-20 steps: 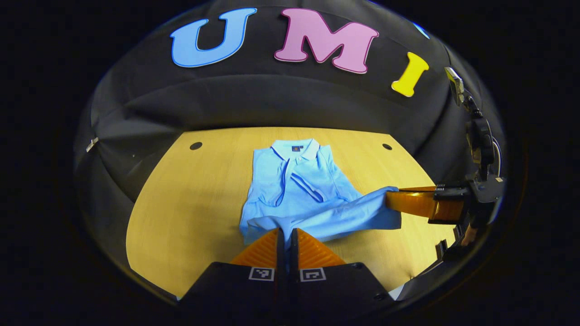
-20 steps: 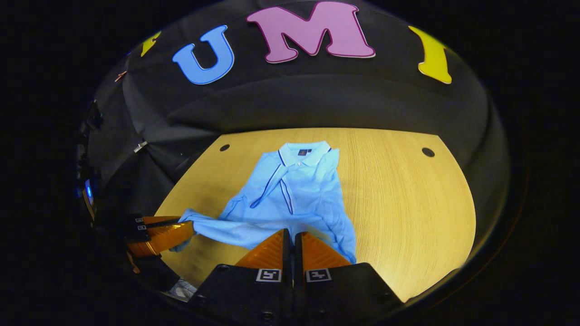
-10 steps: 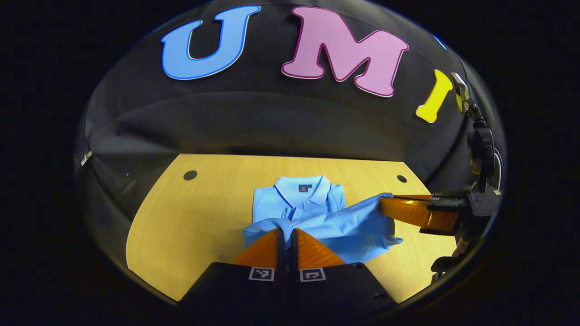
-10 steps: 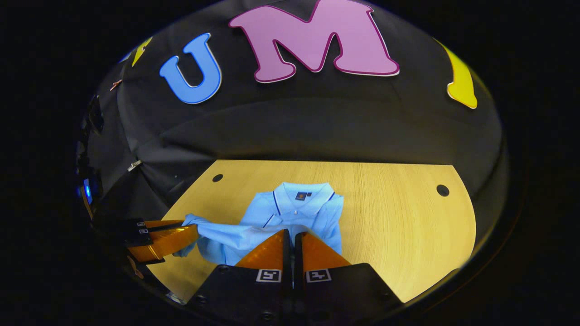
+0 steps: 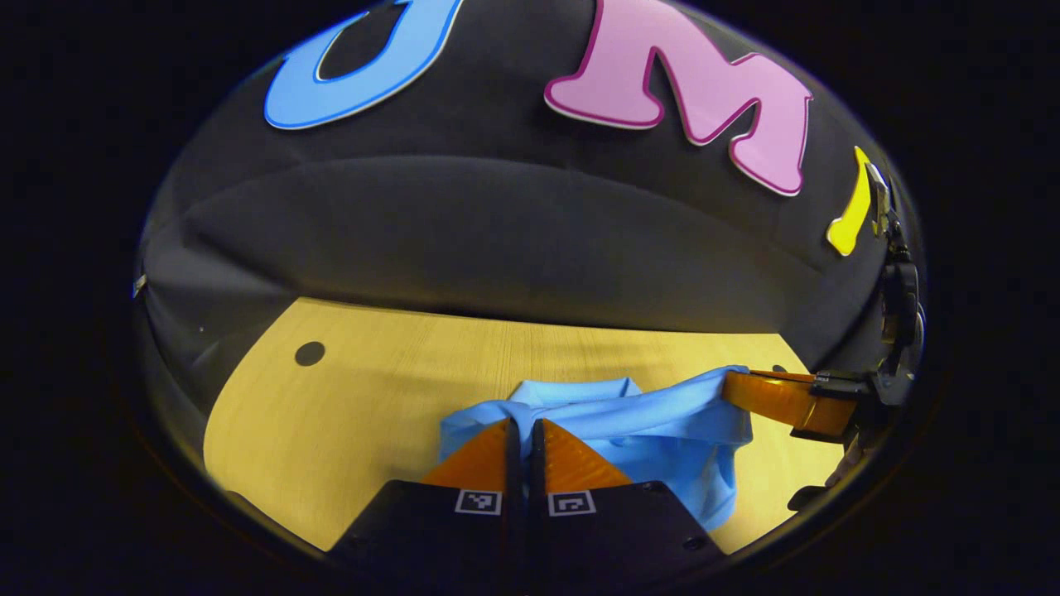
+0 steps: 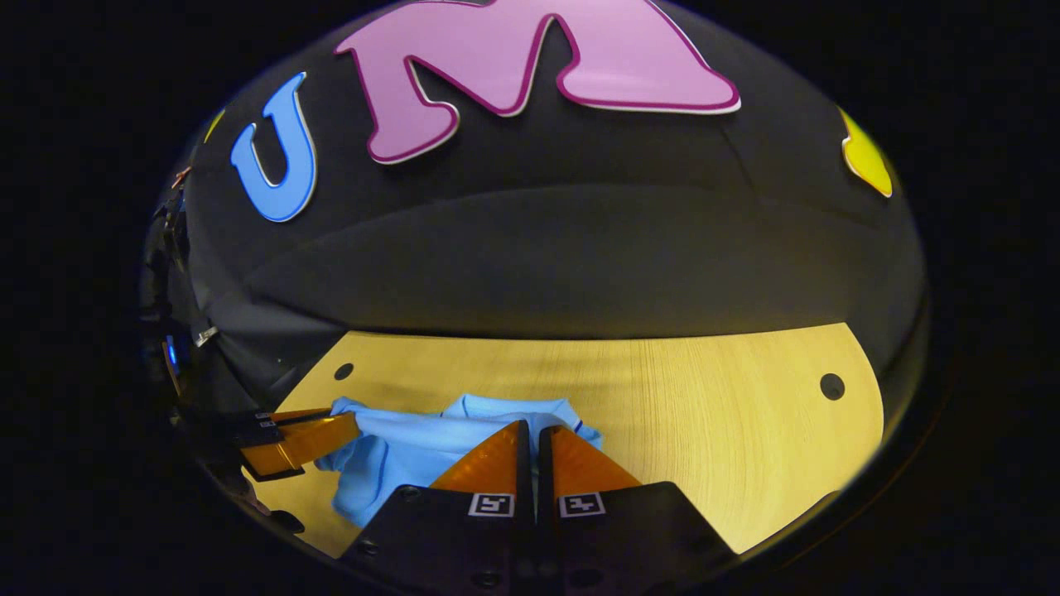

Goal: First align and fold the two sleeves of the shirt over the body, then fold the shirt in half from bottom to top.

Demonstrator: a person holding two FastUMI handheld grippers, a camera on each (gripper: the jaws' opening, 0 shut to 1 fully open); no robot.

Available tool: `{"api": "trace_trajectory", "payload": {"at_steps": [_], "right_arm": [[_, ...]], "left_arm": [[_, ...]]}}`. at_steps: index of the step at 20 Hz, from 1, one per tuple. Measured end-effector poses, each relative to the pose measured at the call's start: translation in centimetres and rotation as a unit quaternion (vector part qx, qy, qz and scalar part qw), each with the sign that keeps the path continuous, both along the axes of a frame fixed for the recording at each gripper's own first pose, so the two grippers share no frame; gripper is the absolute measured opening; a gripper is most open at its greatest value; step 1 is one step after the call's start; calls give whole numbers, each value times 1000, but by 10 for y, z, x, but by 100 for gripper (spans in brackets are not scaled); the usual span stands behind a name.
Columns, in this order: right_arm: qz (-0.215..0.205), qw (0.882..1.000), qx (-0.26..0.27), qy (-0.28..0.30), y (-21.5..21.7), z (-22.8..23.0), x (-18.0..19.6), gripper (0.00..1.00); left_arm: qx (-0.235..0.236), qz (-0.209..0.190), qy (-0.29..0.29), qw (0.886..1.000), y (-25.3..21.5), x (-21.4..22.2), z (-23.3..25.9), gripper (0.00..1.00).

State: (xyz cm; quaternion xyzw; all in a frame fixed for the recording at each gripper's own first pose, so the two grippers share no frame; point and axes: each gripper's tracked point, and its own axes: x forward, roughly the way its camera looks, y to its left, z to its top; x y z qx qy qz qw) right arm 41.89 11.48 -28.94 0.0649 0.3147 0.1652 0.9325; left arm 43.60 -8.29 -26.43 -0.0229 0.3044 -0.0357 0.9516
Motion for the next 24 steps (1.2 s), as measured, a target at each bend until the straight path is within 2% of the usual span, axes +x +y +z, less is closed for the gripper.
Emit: {"api": "trace_trajectory", "payload": {"at_steps": [4,7,9,10,11,12,14,15,18,24], "right_arm": [[-8,1000,-14,6,2,-45,18,5],[-3,1000,-24,18,6,-74,23,5],[-3,999,-36,17,3,-82,25,8],[-2,999,-41,16,2,-82,25,16],[-2,999,-44,15,0,-80,22,18],[0,999,-43,14,0,-75,21,22],[2,999,-39,5,-4,-61,16,24],[2,999,-36,2,-5,-55,12,43],[-10,999,-38,-14,-16,-28,0,99],[-6,997,-53,-48,-17,35,-56,98]], "left_arm": [[21,-18,-3,1000,-1,35,-39,6],[30,-10,13,999,5,45,-69,6],[33,1,17,999,11,50,-84,13],[40,7,15,999,15,49,-84,20],[51,11,9,999,21,49,-81,22],[60,15,-6,998,26,47,-73,41],[48,20,-36,998,23,44,-47,80],[38,22,-44,998,22,39,-39,100],[47,35,-64,996,29,17,-12,98],[49,9,-105,993,20,-49,51,98]]}}
